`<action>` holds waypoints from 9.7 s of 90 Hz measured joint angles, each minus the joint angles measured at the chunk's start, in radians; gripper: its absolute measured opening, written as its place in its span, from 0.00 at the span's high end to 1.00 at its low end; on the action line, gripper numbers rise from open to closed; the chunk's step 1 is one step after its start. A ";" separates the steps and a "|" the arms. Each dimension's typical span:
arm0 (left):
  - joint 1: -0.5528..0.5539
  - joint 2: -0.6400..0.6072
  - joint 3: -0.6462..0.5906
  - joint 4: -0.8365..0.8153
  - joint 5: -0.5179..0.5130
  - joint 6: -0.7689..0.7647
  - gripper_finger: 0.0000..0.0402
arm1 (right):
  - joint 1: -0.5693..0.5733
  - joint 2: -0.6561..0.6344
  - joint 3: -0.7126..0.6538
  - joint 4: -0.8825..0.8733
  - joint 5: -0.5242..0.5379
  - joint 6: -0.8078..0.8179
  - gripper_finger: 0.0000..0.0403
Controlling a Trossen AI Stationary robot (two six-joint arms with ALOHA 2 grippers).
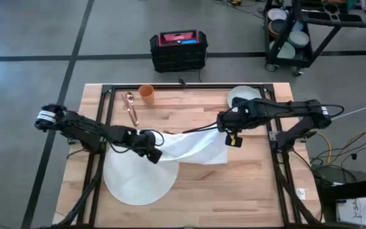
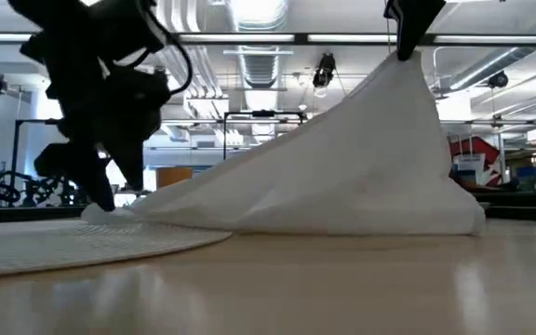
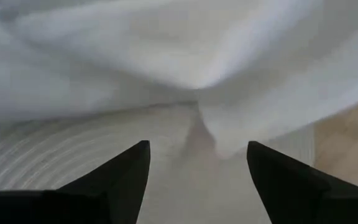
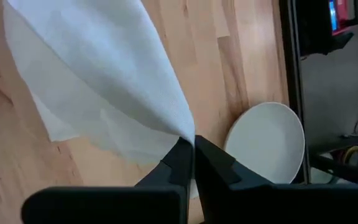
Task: Set table place
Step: Fold the white napkin
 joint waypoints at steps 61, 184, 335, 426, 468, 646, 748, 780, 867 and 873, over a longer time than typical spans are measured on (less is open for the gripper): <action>0.004 0.042 -0.025 0.133 0.034 -0.010 0.41 | 0.000 -0.007 0.000 0.012 0.000 0.012 1.00; -0.031 0.177 -0.048 0.442 0.016 -0.091 0.46 | -0.027 -0.008 0.000 0.038 0.000 0.001 1.00; -0.030 -0.552 0.055 0.227 -0.265 -0.049 1.00 | -0.009 -0.009 0.000 0.193 -0.290 0.175 1.00; -0.025 -0.300 0.703 -0.485 -0.398 0.362 1.00 | 0.064 -0.061 0.238 0.223 0.027 0.163 1.00; -0.025 -0.296 0.911 -0.630 -0.607 0.467 1.00 | 0.037 -0.058 0.330 0.209 0.091 0.121 1.00; -0.024 -0.125 1.121 -1.056 -0.901 0.666 1.00 | 0.006 -0.048 0.432 -0.054 0.288 0.161 1.00; -0.182 -0.287 0.597 -0.903 -0.682 0.287 1.00 | 0.202 -0.047 0.054 -0.006 0.137 0.460 1.00; -0.288 -0.273 0.494 -0.770 -0.577 0.148 1.00 | 0.318 -0.040 -0.031 0.071 0.092 0.636 1.00; -0.611 -0.063 0.448 -0.504 -0.547 -0.247 1.00 | 0.528 -0.026 -0.190 0.359 -0.013 0.922 1.00; -0.621 -0.037 0.448 -0.485 -0.531 -0.255 1.00 | 0.544 -0.026 -0.193 0.359 -0.014 0.942 1.00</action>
